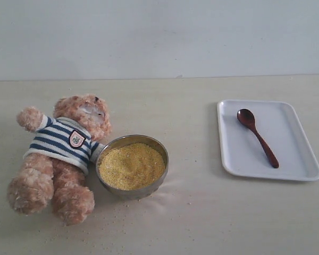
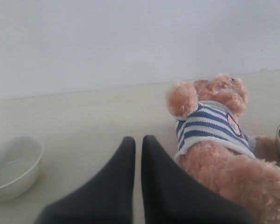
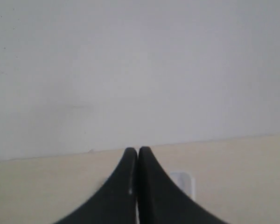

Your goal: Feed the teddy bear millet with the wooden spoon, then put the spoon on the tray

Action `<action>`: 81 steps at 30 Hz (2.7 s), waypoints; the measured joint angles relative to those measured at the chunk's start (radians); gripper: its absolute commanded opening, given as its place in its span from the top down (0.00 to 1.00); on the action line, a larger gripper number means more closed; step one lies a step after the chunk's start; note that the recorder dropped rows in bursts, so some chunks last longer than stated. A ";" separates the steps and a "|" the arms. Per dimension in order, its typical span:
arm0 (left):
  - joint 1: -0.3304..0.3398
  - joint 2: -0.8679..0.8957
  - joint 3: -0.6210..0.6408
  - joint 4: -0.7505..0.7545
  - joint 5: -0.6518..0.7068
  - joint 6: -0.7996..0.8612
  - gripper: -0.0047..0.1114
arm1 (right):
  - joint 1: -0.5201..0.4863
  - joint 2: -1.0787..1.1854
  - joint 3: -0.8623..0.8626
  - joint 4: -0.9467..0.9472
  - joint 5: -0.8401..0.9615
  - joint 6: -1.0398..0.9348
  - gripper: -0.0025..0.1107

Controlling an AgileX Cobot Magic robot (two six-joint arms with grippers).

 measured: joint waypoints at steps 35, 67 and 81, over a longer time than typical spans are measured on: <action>0.000 0.000 0.000 0.000 0.000 0.000 0.92 | -0.733 -0.173 0.003 -0.871 0.663 0.598 0.98; 0.000 0.000 0.000 0.011 0.016 -0.010 0.92 | -0.357 -0.173 0.003 -0.958 0.670 0.653 0.98; 0.000 0.000 0.000 0.542 0.090 -0.662 0.92 | -0.357 -0.173 0.003 -0.958 0.670 0.653 0.98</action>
